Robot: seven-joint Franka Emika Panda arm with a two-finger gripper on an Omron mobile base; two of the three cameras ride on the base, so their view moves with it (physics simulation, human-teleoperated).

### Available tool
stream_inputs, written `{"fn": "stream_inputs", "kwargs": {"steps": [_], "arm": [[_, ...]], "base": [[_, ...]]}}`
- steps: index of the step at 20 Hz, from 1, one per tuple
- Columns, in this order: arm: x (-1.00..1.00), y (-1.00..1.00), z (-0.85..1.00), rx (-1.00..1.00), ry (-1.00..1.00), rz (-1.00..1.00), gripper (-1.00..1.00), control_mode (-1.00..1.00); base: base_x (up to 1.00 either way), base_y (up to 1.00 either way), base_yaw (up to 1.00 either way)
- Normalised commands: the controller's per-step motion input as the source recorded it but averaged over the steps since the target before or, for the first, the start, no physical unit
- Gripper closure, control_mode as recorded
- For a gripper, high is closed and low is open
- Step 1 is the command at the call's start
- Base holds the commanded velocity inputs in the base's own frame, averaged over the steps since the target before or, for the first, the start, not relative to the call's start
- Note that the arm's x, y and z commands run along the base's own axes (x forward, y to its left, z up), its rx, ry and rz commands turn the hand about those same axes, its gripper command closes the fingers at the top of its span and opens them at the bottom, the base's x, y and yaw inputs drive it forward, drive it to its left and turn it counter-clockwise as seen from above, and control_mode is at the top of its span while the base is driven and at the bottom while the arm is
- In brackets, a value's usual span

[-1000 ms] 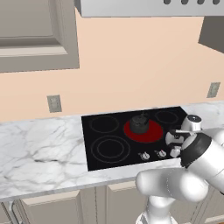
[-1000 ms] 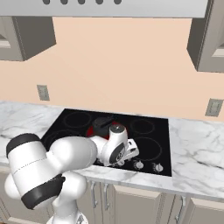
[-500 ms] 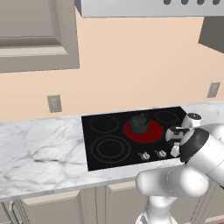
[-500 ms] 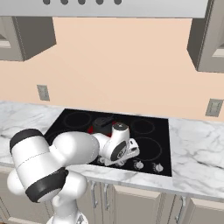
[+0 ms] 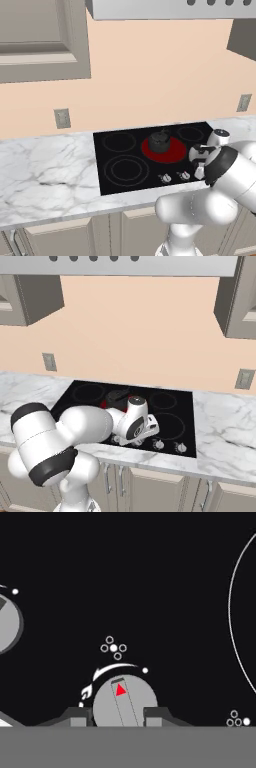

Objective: The kettle is done boiling. Turn off the stove, then wait for 300 timesteps before moving the kettle to the dining table.

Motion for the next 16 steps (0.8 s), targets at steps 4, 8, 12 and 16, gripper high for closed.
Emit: {"fn": "stream_inputs", "kwargs": {"steps": [4, 8, 12, 16], "arm": [[0.0, 0.0, -0.06, 0.0, 0.0, -0.16, 1.0, -1.0], [-0.05, 0.0, 0.0, 0.0, 0.0, -0.19, 1.0, -1.0], [-0.16, 0.0, 0.0, 0.0, -0.02, -0.18, 1.0, -1.0], [-0.25, 0.0, 0.0, 0.01, -0.03, -0.21, 1.0, -1.0]], "base": [[0.0, 0.0, 0.0], [0.0, 0.0, 0.0], [0.0, 0.0, 0.0], [0.0, 0.0, 0.0]]}}
